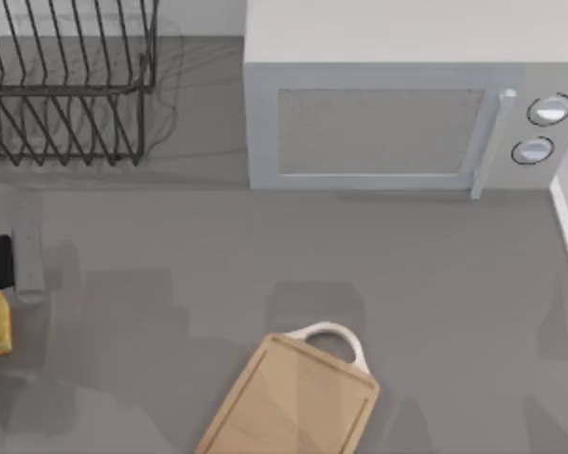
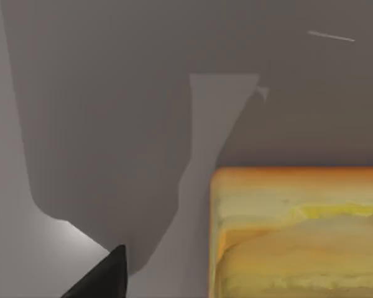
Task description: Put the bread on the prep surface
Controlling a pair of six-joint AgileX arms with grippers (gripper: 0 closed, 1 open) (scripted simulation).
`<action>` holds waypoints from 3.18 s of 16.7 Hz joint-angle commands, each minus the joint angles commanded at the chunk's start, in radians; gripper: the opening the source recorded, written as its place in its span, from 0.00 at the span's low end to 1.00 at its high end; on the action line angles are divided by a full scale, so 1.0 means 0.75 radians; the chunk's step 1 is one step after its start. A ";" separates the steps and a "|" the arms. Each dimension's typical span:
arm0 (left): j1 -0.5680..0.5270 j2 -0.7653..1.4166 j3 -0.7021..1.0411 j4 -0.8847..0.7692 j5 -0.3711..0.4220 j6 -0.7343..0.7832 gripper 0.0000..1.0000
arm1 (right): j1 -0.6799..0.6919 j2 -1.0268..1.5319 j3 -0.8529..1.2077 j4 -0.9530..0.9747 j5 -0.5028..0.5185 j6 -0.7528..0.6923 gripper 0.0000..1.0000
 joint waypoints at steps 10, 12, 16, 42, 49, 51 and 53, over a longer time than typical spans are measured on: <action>0.000 0.000 0.000 0.000 0.000 0.000 0.25 | 0.000 0.000 0.000 0.000 0.000 0.000 1.00; 0.000 0.000 0.000 0.000 0.000 0.000 0.10 | 0.000 0.000 0.000 0.000 0.000 0.000 1.00; 0.000 0.000 0.000 0.000 0.000 0.000 0.00 | 0.000 0.000 0.000 0.000 0.000 0.000 1.00; -0.010 -0.215 0.334 -0.561 0.000 -0.079 0.00 | 0.000 0.000 0.000 0.000 0.000 0.000 1.00; -0.069 -0.145 0.326 -0.519 -0.018 -0.650 0.00 | 0.000 0.000 0.000 0.000 0.000 0.000 1.00; -0.101 -0.117 0.327 -0.506 -0.025 -0.893 0.00 | 0.000 0.000 0.000 0.000 0.000 0.000 1.00; -0.141 -0.090 0.330 -0.494 -0.032 -1.160 0.00 | 0.000 0.000 0.000 0.000 0.000 0.000 1.00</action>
